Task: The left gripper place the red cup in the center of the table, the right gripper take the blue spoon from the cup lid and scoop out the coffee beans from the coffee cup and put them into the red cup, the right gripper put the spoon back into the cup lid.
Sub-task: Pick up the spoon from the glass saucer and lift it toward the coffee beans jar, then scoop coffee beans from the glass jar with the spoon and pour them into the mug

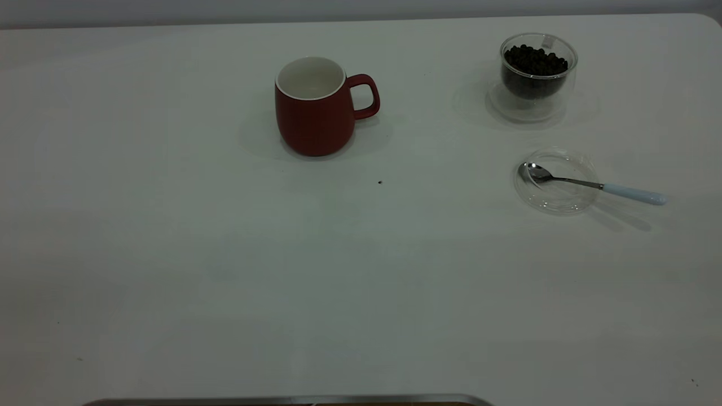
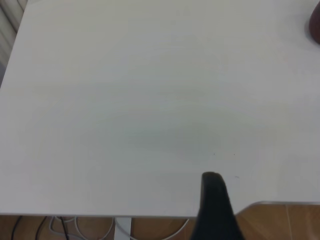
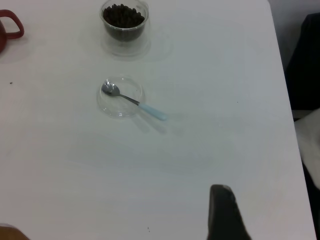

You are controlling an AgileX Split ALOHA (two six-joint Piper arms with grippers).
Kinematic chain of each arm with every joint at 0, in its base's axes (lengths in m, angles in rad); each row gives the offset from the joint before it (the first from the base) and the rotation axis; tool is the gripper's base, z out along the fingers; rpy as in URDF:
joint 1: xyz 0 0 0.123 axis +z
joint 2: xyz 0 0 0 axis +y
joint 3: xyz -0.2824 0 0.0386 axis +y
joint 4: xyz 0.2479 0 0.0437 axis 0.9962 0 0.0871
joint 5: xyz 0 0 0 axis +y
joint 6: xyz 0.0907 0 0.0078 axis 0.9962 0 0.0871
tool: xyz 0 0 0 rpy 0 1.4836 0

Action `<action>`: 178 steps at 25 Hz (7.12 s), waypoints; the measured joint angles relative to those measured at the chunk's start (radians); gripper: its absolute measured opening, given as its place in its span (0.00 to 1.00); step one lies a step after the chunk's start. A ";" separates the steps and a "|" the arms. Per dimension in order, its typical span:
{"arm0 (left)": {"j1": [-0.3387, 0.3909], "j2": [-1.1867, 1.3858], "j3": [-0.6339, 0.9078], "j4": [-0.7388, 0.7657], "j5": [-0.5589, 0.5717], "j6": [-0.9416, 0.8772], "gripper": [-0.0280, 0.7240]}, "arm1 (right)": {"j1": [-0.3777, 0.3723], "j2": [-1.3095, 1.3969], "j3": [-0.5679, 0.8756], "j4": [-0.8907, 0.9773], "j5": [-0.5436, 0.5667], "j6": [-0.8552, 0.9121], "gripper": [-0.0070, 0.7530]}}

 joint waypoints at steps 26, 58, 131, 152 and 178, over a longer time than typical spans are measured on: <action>0.000 0.000 0.000 0.000 0.000 -0.001 0.82 | 0.000 0.444 -0.048 0.286 -0.375 0.032 0.78; 0.000 0.000 0.000 0.000 0.000 -0.001 0.82 | -0.384 1.800 -0.090 1.532 -0.417 -1.131 0.76; 0.000 -0.001 0.000 0.000 0.000 -0.001 0.82 | -0.427 2.477 -0.262 1.775 -0.145 -1.644 0.16; 0.000 -0.001 0.000 0.000 0.000 -0.001 0.82 | -0.421 2.008 -0.114 1.767 -0.250 -1.662 0.16; 0.000 -0.001 0.000 0.000 0.000 -0.001 0.82 | -0.156 2.111 -0.494 1.759 -0.678 -1.446 0.16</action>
